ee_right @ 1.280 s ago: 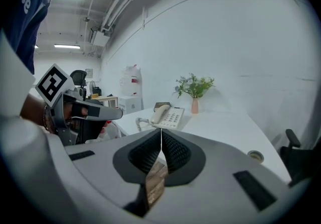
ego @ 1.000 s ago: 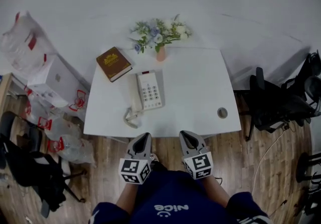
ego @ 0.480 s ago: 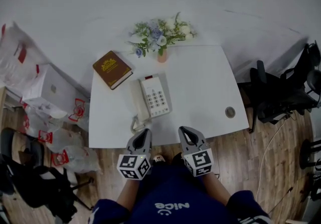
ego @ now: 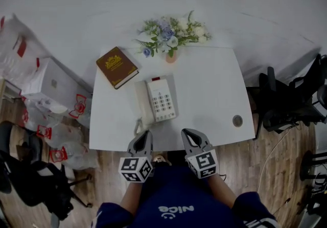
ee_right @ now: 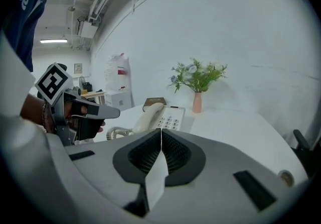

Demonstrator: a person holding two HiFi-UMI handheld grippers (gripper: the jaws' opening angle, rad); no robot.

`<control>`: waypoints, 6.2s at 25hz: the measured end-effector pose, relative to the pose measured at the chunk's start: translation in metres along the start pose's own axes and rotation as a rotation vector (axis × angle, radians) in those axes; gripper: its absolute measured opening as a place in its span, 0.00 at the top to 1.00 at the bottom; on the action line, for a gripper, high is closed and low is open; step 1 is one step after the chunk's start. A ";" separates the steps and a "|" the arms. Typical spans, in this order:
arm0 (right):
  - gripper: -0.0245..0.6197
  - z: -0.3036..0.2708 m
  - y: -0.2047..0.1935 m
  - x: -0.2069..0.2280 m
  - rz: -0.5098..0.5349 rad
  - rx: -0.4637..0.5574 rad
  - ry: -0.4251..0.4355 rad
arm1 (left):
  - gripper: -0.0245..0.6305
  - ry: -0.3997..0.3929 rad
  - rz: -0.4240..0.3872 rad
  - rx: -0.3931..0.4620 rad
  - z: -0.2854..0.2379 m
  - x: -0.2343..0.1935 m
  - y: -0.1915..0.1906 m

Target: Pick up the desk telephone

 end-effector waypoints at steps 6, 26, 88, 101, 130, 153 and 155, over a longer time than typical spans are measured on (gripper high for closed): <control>0.93 -0.028 0.016 0.029 -0.009 0.016 0.058 | 0.93 0.060 -0.004 0.035 -0.014 -0.005 0.025; 0.59 -0.135 0.015 0.092 -0.335 -0.113 0.324 | 0.49 -0.010 0.374 -0.203 -0.107 -0.077 0.062; 0.58 -0.157 0.000 0.090 -0.698 -0.255 0.566 | 0.38 -0.346 0.553 -0.402 -0.128 -0.070 0.057; 0.58 -0.101 0.031 0.068 -0.673 -0.121 0.517 | 0.38 -0.376 0.531 -0.338 -0.074 -0.035 0.072; 0.60 0.019 0.158 0.066 -0.486 0.322 0.386 | 0.38 -0.623 0.303 -0.074 0.014 0.071 0.165; 0.60 0.081 0.234 0.086 -0.320 0.571 0.350 | 0.38 -0.726 0.166 0.085 0.050 0.141 0.219; 0.60 0.082 0.238 0.087 -0.309 0.579 0.345 | 0.38 -0.733 0.164 0.089 0.049 0.142 0.223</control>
Point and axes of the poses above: the fingertips, and each gripper's own axes: z backward along the fingers, x to its right, y out of its top, the point moved 5 cm from there along z, backward along the fingers, and after that the axes turned 11 degrees about z, right-handed, at the moved point
